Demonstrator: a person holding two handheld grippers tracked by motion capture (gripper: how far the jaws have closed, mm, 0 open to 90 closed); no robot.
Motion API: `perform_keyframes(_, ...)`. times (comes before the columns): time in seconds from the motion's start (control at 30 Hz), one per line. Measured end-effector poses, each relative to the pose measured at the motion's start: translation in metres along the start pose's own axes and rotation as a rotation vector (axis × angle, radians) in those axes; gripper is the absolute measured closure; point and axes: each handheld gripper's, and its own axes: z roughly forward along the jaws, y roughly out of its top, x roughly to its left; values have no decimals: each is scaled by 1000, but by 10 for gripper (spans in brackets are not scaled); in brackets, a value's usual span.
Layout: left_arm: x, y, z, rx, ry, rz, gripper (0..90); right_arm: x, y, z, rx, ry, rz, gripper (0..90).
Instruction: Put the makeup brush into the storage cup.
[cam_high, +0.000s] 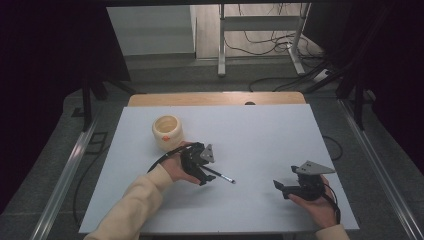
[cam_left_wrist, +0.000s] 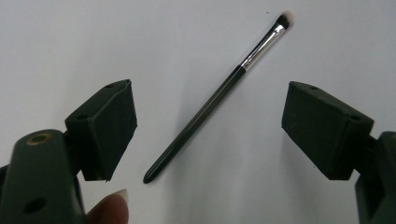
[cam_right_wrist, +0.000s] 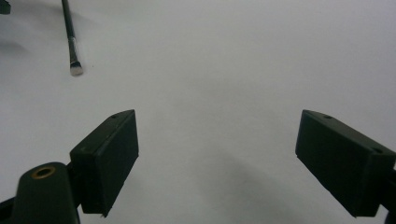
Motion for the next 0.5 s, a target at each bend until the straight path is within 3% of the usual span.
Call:
perform_keyframes(0.33, 1, 6, 10, 11, -34, 39, 175, 0, 0, 0, 2, 1, 2, 136)
perform_keyframes(0.5, 2, 8, 15, 48, -50, 77, 177, 0, 0, 1, 4, 0, 3, 136)
